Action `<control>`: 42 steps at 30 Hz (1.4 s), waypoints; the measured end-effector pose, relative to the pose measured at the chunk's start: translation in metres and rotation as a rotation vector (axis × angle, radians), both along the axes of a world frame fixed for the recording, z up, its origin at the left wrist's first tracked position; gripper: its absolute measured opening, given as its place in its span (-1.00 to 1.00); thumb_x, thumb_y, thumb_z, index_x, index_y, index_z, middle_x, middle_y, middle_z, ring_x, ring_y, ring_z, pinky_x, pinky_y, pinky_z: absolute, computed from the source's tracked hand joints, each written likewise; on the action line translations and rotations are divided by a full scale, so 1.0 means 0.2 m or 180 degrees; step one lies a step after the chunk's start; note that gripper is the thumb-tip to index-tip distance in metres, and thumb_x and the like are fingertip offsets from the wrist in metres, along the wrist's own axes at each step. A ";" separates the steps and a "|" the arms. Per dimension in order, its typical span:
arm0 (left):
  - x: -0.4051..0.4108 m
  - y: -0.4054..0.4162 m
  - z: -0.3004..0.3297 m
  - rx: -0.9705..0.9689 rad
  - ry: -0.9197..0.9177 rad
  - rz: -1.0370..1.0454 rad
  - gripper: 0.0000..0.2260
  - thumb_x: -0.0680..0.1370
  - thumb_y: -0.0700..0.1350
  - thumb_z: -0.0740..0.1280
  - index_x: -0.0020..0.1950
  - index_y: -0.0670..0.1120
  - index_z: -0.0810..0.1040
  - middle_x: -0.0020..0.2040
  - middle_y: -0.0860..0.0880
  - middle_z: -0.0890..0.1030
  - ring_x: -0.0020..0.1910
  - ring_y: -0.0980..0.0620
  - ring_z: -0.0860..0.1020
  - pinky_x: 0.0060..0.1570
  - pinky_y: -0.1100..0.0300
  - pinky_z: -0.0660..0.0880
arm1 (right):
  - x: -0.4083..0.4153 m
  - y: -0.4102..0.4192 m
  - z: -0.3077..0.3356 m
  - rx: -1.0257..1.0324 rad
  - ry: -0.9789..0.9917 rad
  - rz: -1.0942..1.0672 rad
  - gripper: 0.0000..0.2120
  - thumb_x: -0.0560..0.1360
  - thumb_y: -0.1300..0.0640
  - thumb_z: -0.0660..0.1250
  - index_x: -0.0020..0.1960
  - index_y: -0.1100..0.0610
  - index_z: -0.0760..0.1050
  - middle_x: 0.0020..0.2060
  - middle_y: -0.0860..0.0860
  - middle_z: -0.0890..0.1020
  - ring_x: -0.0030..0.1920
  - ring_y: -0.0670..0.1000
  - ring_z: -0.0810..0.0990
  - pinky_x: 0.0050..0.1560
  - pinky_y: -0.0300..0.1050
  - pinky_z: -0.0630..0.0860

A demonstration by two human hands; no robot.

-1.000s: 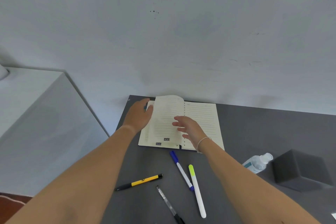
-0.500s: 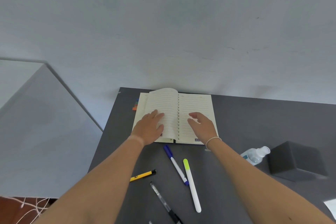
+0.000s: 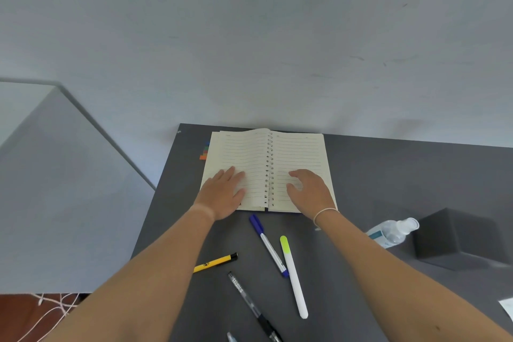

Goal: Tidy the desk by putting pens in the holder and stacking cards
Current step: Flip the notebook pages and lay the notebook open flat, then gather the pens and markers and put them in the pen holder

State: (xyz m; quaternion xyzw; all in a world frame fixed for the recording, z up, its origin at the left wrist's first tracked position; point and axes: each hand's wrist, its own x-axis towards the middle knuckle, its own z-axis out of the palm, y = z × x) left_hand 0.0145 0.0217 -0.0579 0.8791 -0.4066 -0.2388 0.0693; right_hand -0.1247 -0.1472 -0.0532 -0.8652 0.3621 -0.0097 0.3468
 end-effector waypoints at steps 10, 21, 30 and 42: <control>0.02 0.08 0.00 0.0159 -0.0072 0.0070 -0.52 0.61 0.06 0.01 0.52 0.03 0.05 0.57 0.00 -0.04 0.54 -0.04 -0.05 0.48 0.04 0.02 | -0.01 0.02 -0.01 -0.0218 0.0208 0.0136 -0.63 0.51 0.05 0.19 0.31 0.06 0.40 0.39 0.00 0.38 0.39 0.03 0.30 0.42 -0.06 0.23; -0.03 0.18 0.05 0.0208 -0.0015 0.0183 -0.54 0.61 0.04 0.04 0.50 0.00 0.11 0.56 -0.02 0.02 0.53 -0.05 0.03 0.44 0.01 0.15 | -0.13 0.06 0.02 -0.0312 0.0529 0.0244 -0.60 0.52 0.04 0.18 0.34 0.05 0.39 0.45 -0.01 0.28 0.43 0.04 0.25 0.43 -0.08 0.17; -0.18 0.34 0.10 0.0017 0.0070 0.0314 -0.56 0.59 0.04 0.09 0.46 -0.03 0.22 0.50 -0.01 0.21 0.46 -0.04 0.19 0.36 0.01 0.25 | -0.29 0.19 0.10 -0.0405 0.0396 0.0158 -0.68 0.51 0.07 0.19 0.23 0.09 0.47 0.26 0.02 0.48 0.25 0.08 0.44 0.26 -0.05 0.35; -0.38 0.60 0.11 -0.0183 0.0293 0.0407 -0.60 0.48 0.00 0.28 0.31 0.03 0.42 0.25 -0.01 0.44 0.25 -0.02 0.38 0.23 0.07 0.40 | -0.47 0.43 0.08 -0.0368 0.0792 0.0252 -0.83 0.43 -0.02 0.20 -0.25 0.07 0.38 -0.20 0.00 0.52 -0.16 0.06 0.49 -0.21 -0.13 0.35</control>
